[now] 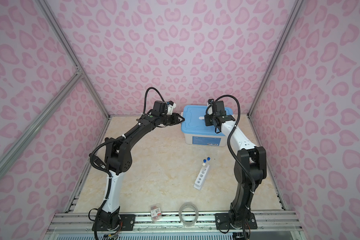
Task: Organize the chemistry lab equipment
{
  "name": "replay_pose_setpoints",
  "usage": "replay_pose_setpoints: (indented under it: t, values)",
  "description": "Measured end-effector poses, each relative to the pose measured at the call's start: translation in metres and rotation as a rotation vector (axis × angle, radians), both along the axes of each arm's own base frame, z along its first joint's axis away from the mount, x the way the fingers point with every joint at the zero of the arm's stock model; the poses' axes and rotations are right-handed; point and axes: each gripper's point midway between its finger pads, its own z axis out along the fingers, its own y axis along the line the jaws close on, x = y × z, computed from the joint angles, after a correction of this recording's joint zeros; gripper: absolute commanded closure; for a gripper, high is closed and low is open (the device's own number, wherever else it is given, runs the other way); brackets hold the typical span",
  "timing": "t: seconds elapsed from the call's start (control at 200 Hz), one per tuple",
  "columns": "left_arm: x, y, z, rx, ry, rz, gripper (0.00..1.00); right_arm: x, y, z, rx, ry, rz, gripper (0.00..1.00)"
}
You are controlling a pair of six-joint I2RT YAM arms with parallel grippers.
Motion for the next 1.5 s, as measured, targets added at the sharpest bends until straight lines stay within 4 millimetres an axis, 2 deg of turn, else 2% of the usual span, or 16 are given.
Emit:
replay_pose_setpoints:
  t: [0.445, 0.9, 1.5]
  values:
    - [0.003, -0.003, 0.004, 0.028, -0.018, 0.003, 0.57, 0.008, -0.005, -0.015, -0.035, 0.012, -0.005, 0.64]
    - [0.006, -0.006, 0.005, 0.053, -0.032, 0.005, 0.58, 0.016, -0.001, -0.017, -0.021, -0.011, 0.004, 0.64]
    - [0.005, -0.008, 0.002, 0.098, -0.039, 0.02, 0.59, 0.017, 0.008, -0.017, -0.013, -0.024, 0.024, 0.64]
